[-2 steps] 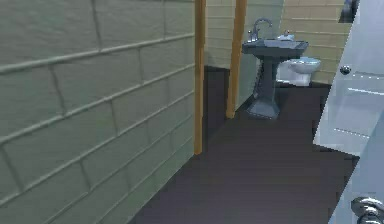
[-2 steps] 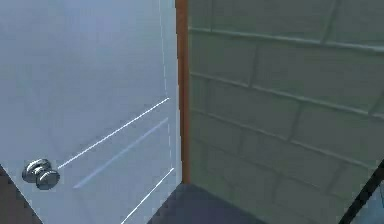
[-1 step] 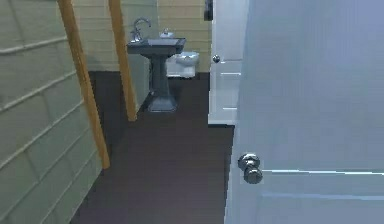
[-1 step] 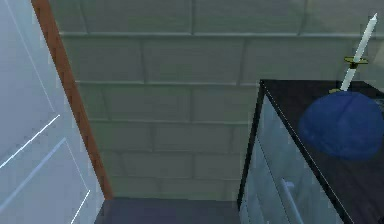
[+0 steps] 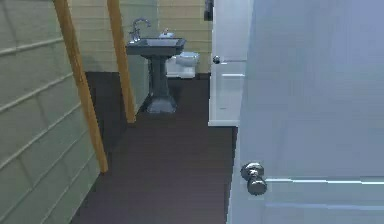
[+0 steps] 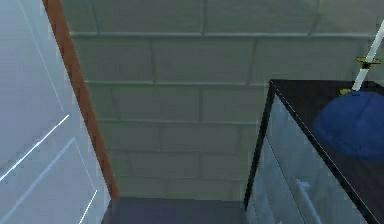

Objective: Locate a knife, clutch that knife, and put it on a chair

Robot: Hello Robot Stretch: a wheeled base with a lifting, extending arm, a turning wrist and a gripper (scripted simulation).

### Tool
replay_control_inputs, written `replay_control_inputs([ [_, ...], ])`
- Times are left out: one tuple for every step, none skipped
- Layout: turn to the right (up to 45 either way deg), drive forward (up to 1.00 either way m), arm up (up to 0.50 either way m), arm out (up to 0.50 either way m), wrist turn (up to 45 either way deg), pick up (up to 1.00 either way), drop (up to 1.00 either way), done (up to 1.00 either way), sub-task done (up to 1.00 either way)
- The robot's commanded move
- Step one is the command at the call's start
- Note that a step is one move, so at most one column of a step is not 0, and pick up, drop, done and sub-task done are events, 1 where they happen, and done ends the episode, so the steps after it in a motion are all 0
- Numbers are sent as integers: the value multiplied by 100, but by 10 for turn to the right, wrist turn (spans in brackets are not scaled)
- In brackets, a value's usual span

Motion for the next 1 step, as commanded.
replay_control_inputs([
  [-450,0,0,0,0,0,0,0,0],
])
